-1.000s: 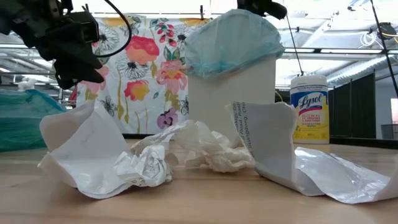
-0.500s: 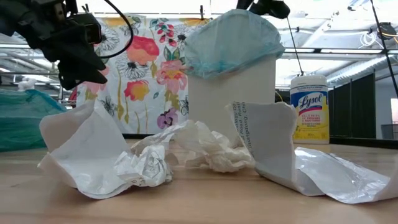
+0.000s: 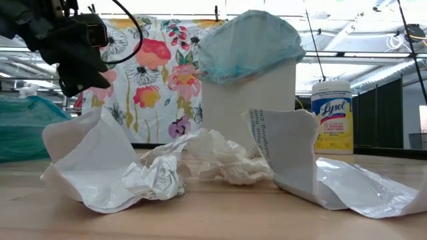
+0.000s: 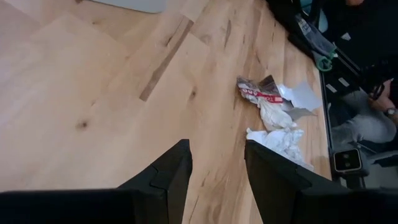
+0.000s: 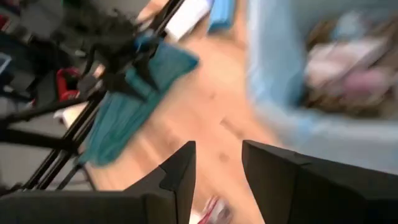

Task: Place trash/remove bag and relplace
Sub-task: Put the white paper into the trash bin

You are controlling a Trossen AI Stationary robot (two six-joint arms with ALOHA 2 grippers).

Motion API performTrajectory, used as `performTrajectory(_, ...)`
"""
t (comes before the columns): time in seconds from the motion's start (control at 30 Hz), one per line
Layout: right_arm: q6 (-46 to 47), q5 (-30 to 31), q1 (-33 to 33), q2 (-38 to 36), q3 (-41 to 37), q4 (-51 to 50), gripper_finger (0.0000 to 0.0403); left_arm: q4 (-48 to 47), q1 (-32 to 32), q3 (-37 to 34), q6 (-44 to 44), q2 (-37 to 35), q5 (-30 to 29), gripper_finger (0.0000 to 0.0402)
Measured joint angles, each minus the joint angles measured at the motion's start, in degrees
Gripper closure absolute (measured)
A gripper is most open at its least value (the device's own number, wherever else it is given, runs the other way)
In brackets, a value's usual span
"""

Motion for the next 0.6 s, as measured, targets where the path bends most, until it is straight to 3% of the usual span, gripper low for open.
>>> performTrajectory(0.27,4.01,-0.04,10.05,6.27,0.00,-0.04,0.0282,-0.21,-1.51,0.00,-0.02,0.00,0.04,0.0249)
performTrajectory(0.6,4.19,-2.54,15.33,18.11,0.00,-0.02,0.0282,-2.42,-1.79,0.00,0.00,0.00,0.50,0.0249)
